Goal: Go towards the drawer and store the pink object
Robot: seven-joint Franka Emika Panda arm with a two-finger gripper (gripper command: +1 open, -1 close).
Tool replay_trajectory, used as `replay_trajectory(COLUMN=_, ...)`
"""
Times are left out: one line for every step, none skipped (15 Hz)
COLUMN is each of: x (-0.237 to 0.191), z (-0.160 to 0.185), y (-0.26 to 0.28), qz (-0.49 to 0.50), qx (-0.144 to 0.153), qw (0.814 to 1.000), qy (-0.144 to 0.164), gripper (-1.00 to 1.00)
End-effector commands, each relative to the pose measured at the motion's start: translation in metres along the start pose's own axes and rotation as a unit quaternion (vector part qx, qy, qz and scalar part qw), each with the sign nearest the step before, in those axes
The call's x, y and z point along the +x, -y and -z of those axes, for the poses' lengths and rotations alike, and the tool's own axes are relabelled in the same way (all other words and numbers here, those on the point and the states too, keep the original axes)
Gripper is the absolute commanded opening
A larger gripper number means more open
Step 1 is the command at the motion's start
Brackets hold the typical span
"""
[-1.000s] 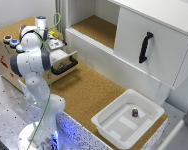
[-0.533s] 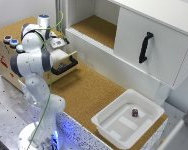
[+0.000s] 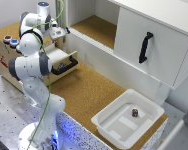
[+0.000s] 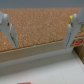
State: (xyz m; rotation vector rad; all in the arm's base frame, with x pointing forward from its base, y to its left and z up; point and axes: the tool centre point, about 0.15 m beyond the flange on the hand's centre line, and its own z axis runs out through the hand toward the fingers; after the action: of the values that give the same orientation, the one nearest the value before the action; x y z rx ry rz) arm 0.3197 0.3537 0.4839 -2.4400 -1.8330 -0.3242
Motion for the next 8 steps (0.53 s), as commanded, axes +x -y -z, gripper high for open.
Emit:
replay_trajectory(x=0.018, z=0.013, y=-0.016, qz=-0.013, qx=0.039, qw=0.999, qy=0.020, gripper=1.00)
replay_trajectory(x=0.018, z=0.013, y=-0.016, qz=-0.013, qx=0.039, qw=0.999, qy=0.020, gripper=1.00)
replay_trajectory(x=0.018, z=0.013, y=-0.016, qz=-0.013, qx=0.039, qw=0.999, qy=0.020, gripper=1.00)
replay_trajectory(x=0.018, z=0.013, y=-0.016, qz=-0.013, qx=0.039, qw=0.999, qy=0.020, gripper=1.00)
replay_trajectory(x=0.018, z=0.013, y=-0.016, qz=-0.013, qx=0.039, qw=0.999, qy=0.020, gripper=1.00)
replay_trajectory(x=0.018, z=0.013, y=-0.016, qz=-0.013, qx=0.039, qw=0.999, qy=0.020, gripper=1.00)
replay_trajectory(x=0.018, z=0.013, y=-0.016, qz=-0.013, qx=0.039, qw=0.999, qy=0.020, gripper=1.00)
replay_trajectory(x=0.007, z=0.005, y=-0.011, qz=0.005, qx=-0.002, qw=1.000, qy=-0.005, gripper=1.00)
